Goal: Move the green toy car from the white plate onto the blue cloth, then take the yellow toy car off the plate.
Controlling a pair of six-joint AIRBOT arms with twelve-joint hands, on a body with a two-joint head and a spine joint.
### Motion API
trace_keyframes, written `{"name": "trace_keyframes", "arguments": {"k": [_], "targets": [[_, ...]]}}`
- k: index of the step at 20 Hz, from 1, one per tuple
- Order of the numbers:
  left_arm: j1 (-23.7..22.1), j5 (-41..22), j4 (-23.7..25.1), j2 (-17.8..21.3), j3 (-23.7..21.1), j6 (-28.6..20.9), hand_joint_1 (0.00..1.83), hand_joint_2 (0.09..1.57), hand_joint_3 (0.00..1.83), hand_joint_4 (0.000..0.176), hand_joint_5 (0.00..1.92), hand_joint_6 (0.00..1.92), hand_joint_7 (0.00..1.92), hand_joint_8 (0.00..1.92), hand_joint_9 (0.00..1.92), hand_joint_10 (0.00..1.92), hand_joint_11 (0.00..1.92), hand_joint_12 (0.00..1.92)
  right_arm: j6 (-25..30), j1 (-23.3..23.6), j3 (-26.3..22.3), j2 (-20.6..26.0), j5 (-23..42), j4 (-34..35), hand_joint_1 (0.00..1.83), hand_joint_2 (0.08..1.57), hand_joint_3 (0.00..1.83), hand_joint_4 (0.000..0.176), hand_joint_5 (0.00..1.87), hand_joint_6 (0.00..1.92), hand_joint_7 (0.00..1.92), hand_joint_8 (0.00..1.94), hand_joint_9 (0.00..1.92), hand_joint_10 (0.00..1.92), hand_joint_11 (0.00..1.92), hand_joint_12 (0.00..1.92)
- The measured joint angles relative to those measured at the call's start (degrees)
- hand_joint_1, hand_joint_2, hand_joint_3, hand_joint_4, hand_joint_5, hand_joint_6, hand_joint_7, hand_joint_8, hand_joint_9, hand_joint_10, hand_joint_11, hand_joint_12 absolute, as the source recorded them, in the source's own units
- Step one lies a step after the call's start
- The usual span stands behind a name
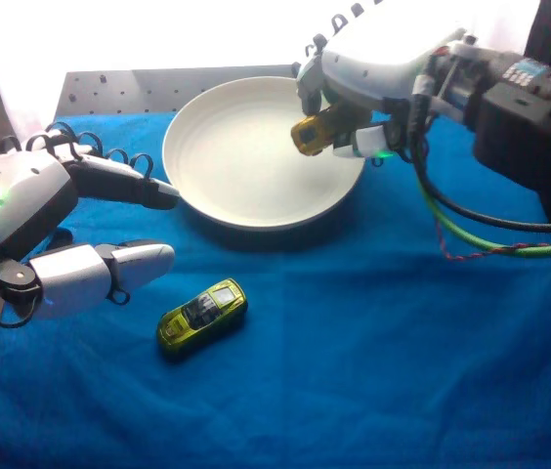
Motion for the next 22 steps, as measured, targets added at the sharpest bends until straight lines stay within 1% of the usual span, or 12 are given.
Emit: {"name": "trace_keyframes", "arguments": {"k": [2,3,5,7,9,10,13,16,18,19,21,22], "targets": [[0.00,-0.07,-0.24,-0.04,-0.20,0.00,0.52,1.14,0.00,0.075,0.82,0.01,0.75,0.02,0.39,0.86,0.11,1.63,-0.04,0.00,-2.86,2.67,1.38,0.07,1.24,1.20,0.00,0.000,0.85,0.90,0.84,1.51,0.77,1.69,0.73,1.92],[0.02,-0.02,-0.35,-0.04,-0.20,0.00,0.52,1.14,0.00,0.067,0.83,0.01,0.76,0.02,0.39,0.89,0.13,1.63,-0.02,0.00,-4.35,3.98,2.01,0.11,1.25,1.18,0.00,0.000,0.88,0.89,0.87,1.45,0.73,1.60,0.66,1.92],[0.37,-0.07,-0.70,-0.04,-0.24,0.00,0.53,1.14,0.00,0.076,0.83,0.01,0.77,0.02,0.38,0.91,0.11,1.65,-0.02,0.00,-8.02,7.39,4.37,-0.68,1.17,1.14,0.00,0.000,0.92,1.07,0.90,1.61,0.87,1.90,0.92,1.92],[0.90,-0.11,-1.18,-0.04,-0.59,0.00,0.54,1.13,0.00,0.053,0.83,0.01,0.77,0.03,0.36,0.99,0.10,1.67,-0.11,-0.46,-11.23,10.10,7.08,-1.57,1.18,1.15,0.00,0.000,0.91,1.06,0.95,1.61,0.96,1.86,0.98,1.92],[1.46,-0.39,-1.38,-0.02,-0.83,0.00,0.52,1.14,0.00,0.048,0.82,0.00,0.77,0.03,0.34,0.99,0.11,1.65,-0.15,-1.92,-14.45,12.13,9.20,-3.15,1.26,1.17,0.00,0.000,0.88,0.91,0.93,1.41,1.01,1.61,0.95,1.81],[1.57,-0.48,-1.53,-0.02,-0.96,-0.07,0.53,1.14,0.00,0.041,0.82,0.00,0.78,0.03,0.35,1.00,0.10,1.67,-0.11,-2.82,-16.13,13.05,10.16,-3.98,1.25,1.18,0.00,0.000,0.87,0.90,0.90,1.45,1.06,1.67,1.02,1.85],[1.99,-0.90,-2.01,0.11,-1.07,-0.02,0.51,1.13,0.00,0.042,0.83,0.00,0.78,0.04,0.33,1.01,0.09,1.68,0.00,-5.25,-20.15,15.63,12.22,-5.66,1.37,1.16,0.00,0.000,0.84,0.96,0.91,1.21,0.82,1.52,0.93,1.73],[2.47,-1.55,-2.51,0.39,-1.27,-0.02,0.55,1.14,0.00,0.065,0.82,0.00,0.76,0.03,0.33,0.95,0.07,1.67,-0.04,-8.20,-23.91,18.62,15.82,-6.67,1.31,1.11,0.00,0.000,0.98,0.83,1.06,1.09,1.02,1.37,0.93,1.67],[2.86,-1.79,-2.84,0.44,-1.68,0.00,0.55,1.13,0.00,0.082,0.81,0.00,0.74,0.02,0.33,0.86,0.05,1.62,-0.09,-10.34,-26.75,20.48,17.27,-7.96,1.19,1.12,0.00,0.000,0.97,0.99,1.15,1.25,1.23,1.45,1.18,1.69],[2.89,-1.81,-2.84,0.44,-1.79,-0.02,0.54,1.14,0.00,0.080,0.81,0.00,0.74,0.02,0.34,0.83,0.06,1.59,-0.09,-11.32,-27.65,20.94,17.84,-8.33,1.18,1.11,0.00,0.000,0.99,1.01,1.16,1.53,1.25,1.68,1.25,1.85],[2.99,-1.88,-2.99,0.46,-1.77,-0.02,0.53,1.15,0.00,0.088,0.79,0.00,0.72,0.01,0.38,0.79,0.11,1.57,0.04,-13.90,-29.79,21.62,18.18,-9.46,1.27,1.07,0.00,0.000,1.05,0.78,1.17,1.01,1.18,1.29,1.09,1.58],[2.99,-1.86,-3.04,0.63,-1.77,-0.02,0.52,1.15,0.00,0.093,0.79,0.00,0.71,0.00,0.39,0.77,0.13,1.54,0.13,-14.84,-30.34,21.70,18.18,-10.05,1.29,1.08,0.00,0.000,1.01,0.80,1.13,1.02,1.11,1.29,1.01,1.62]]}}
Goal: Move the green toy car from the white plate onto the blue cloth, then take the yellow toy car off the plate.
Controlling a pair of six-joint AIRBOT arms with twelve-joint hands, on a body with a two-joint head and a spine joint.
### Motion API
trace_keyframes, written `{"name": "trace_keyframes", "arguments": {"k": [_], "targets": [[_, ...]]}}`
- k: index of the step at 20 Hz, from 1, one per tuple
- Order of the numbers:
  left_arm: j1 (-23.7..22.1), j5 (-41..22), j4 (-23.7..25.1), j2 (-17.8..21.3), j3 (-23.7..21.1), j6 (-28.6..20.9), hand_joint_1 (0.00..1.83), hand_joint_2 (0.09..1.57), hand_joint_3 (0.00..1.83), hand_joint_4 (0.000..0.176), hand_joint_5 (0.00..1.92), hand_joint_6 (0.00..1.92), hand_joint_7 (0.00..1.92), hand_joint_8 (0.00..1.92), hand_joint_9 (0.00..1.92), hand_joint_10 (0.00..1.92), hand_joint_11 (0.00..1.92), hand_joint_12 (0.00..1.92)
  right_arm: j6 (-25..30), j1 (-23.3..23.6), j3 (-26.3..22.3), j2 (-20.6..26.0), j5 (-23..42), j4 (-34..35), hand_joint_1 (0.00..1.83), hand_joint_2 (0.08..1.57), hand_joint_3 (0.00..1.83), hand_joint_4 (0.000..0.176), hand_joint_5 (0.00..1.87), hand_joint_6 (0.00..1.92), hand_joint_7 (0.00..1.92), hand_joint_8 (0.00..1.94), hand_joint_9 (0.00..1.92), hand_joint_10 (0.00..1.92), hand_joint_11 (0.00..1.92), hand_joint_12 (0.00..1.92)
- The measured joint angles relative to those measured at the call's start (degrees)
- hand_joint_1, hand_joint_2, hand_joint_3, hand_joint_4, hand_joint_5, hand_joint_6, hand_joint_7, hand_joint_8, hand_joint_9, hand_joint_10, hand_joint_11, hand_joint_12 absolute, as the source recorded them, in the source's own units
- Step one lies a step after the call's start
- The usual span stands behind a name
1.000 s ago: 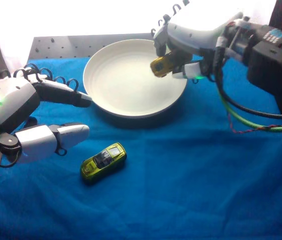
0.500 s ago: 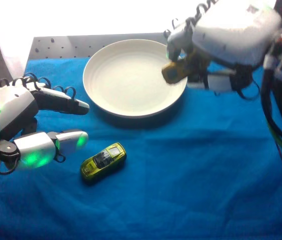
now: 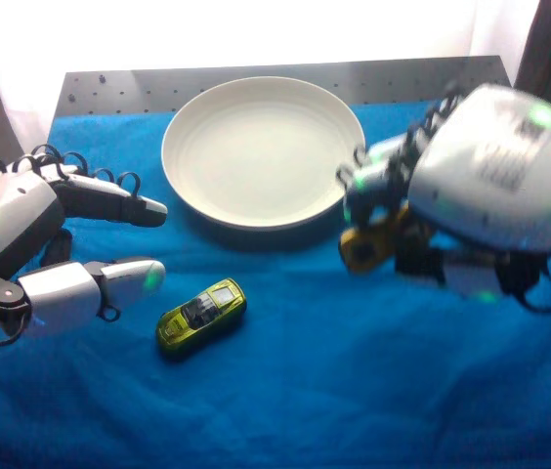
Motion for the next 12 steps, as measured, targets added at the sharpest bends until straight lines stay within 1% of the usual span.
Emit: {"name": "trace_keyframes", "arguments": {"k": [1,2,3,4,5,6,7,8,9,10,11,12], "targets": [[0.00,-0.22,-0.02,0.04,0.00,0.00,0.53,1.16,0.00,0.079,0.79,0.00,0.72,0.01,0.41,0.73,0.15,1.53,1.70,-1.27,-0.09,-0.13,0.11,-0.57,1.28,1.00,0.00,0.000,0.90,0.52,0.98,0.69,0.94,0.87,0.69,1.41],[0.00,-0.28,-0.02,0.07,-0.02,0.00,0.53,1.16,0.00,0.079,0.79,0.00,0.72,0.01,0.41,0.73,0.15,1.53,2.03,-1.66,-0.07,-0.20,0.20,-0.42,1.28,1.00,0.00,0.000,0.90,0.52,0.98,0.69,0.94,0.87,0.69,1.41],[0.00,-0.31,-0.04,0.07,-0.07,0.00,0.52,1.16,0.00,0.077,0.79,0.00,0.72,0.01,0.42,0.71,0.14,1.54,3.21,-2.12,0.31,-0.57,0.09,-0.35,1.16,0.93,0.00,0.000,0.70,0.26,0.78,0.35,0.74,0.55,0.39,1.35],[0.00,-0.33,-0.13,0.04,-0.07,0.00,0.52,1.16,0.00,0.083,0.79,0.00,0.72,0.00,0.43,0.69,0.15,1.52,4.04,-2.56,0.81,-1.09,0.11,-0.24,1.09,0.91,0.00,0.000,0.61,0.10,0.66,0.16,0.61,0.38,0.22,1.34],[0.00,-0.42,-0.07,0.04,-0.07,0.00,0.53,1.16,0.00,0.078,0.79,0.00,0.72,0.00,0.43,0.69,0.15,1.52,4.63,-2.67,1.05,-1.29,-0.02,-0.20,1.02,0.89,0.00,0.000,0.39,0.02,0.47,0.04,0.43,0.26,0.04,1.38],[0.02,-0.42,-0.09,0.04,-0.13,0.00,0.53,1.16,0.00,0.086,0.79,0.00,0.72,0.01,0.43,0.69,0.14,1.52,4.85,-2.67,1.05,-1.29,-0.15,-0.24,0.97,0.87,0.00,0.000,0.30,0.00,0.37,0.01,0.35,0.22,0.01,1.39],[0.17,-0.50,-0.15,0.04,-0.13,-0.02,0.52,1.16,0.00,0.102,0.79,0.00,0.72,0.00,0.42,0.69,0.14,1.52,4.87,-2.67,1.05,-1.29,0.15,-0.22,0.94,0.87,0.00,0.000,0.25,0.00,0.29,0.00,0.29,0.19,0.00,1.32],[0.24,-0.66,-0.15,0.04,-0.13,0.00,0.52,1.16,0.00,0.100,0.80,0.00,0.72,0.00,0.42,0.71,0.14,1.55,4.87,-2.67,1.05,-1.29,0.46,-0.15,0.89,0.86,0.00,0.000,0.20,0.00,0.21,0.01,0.20,0.14,0.00,1.11],[0.48,-0.83,-0.15,0.07,-0.13,0.00,0.53,1.16,0.00,0.097,0.80,0.00,0.73,0.01,0.42,0.72,0.13,1.56,4.87,-2.67,1.05,-1.29,0.46,0.20,0.86,0.90,0.00,0.000,0.19,0.00,0.19,0.01,0.15,0.11,0.00,0.98],[0.48,-0.83,-0.22,0.07,-0.13,0.00,0.52,1.15,0.00,0.085,0.80,0.00,0.72,0.00,0.41,0.72,0.13,1.56,4.90,-2.67,1.05,-1.20,0.59,0.44,0.86,0.91,0.01,0.000,0.19,0.00,0.19,0.00,0.16,0.11,0.00,0.98],[0.52,-0.96,-0.15,0.07,-0.13,0.00,0.51,1.15,0.00,0.083,0.79,0.00,0.72,0.00,0.40,0.75,0.13,1.57,4.90,-2.69,0.96,-0.61,1.11,1.01,0.86,0.90,0.00,0.000,0.27,0.03,0.28,0.03,0.26,0.15,0.00,1.22],[0.59,-1.16,-0.24,0.07,-0.22,0.00,0.51,1.16,0.00,0.081,0.79,0.00,0.72,0.00,0.40,0.75,0.14,1.54,4.92,-2.73,0.79,0.02,2.40,1.95,0.85,0.95,0.02,0.000,0.39,0.06,0.39,0.06,0.39,0.22,0.02,1.47]]}}
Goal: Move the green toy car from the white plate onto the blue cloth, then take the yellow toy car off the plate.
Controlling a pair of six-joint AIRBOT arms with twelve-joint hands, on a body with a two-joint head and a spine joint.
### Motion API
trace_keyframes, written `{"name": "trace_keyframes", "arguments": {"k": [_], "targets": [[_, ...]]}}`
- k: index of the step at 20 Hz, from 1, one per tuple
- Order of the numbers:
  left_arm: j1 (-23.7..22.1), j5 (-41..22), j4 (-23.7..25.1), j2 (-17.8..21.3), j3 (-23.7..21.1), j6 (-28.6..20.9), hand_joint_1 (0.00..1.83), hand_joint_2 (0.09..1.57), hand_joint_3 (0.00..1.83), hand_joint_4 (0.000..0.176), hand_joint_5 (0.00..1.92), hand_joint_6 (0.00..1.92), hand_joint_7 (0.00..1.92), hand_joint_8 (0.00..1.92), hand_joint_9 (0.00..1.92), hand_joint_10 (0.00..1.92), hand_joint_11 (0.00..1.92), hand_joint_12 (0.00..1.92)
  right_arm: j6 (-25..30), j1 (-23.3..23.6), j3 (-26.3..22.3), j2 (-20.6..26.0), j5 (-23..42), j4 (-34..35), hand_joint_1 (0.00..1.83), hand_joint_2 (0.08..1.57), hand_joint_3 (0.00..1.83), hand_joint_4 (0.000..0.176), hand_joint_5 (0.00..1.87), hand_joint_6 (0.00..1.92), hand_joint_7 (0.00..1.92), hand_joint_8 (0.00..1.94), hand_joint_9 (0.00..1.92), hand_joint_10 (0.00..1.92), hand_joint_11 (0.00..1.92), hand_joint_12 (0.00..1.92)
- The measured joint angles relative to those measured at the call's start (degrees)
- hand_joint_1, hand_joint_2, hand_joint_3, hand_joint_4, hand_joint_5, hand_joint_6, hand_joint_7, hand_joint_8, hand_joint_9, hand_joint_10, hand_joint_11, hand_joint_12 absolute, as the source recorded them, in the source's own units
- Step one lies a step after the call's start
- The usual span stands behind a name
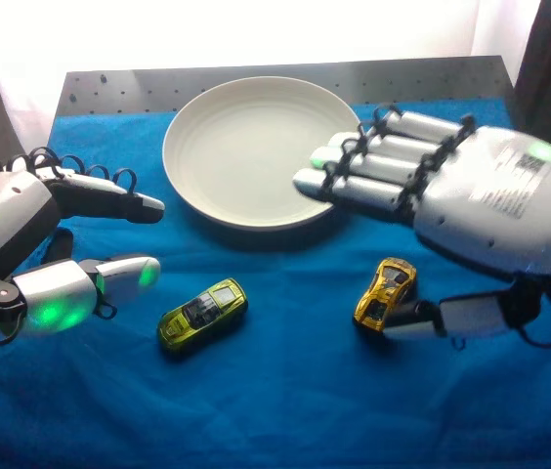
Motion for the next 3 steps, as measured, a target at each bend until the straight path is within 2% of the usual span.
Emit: {"name": "trace_keyframes", "arguments": {"k": [1,2,3], "targets": [[0.07,-0.26,-0.52,0.11,-0.33,0.00,0.52,1.16,0.00,0.089,0.80,0.00,0.72,0.00,0.40,0.75,0.11,1.53,0.00,-0.61,-0.04,0.76,2.38,1.36,0.78,1.05,0.03,0.000,0.52,0.18,0.48,0.06,0.38,0.34,0.00,1.52],[0.33,-0.68,-0.33,0.11,-0.33,0.00,0.54,1.19,0.00,0.047,0.71,0.00,0.70,0.00,0.37,0.84,0.10,1.54,-0.02,-1.75,-0.04,1.77,5.44,3.04,0.70,1.18,0.02,0.000,0.63,0.47,0.73,0.11,0.44,0.65,0.01,1.64],[0.37,-1.01,-0.31,0.24,-0.35,-0.02,0.54,1.19,0.00,0.047,0.71,0.00,0.70,0.00,0.37,0.84,0.10,1.54,-0.02,-2.67,-0.26,2.45,7.78,4.83,0.70,1.18,0.02,0.000,0.63,0.47,0.73,0.11,0.44,0.65,0.01,1.64]]}}
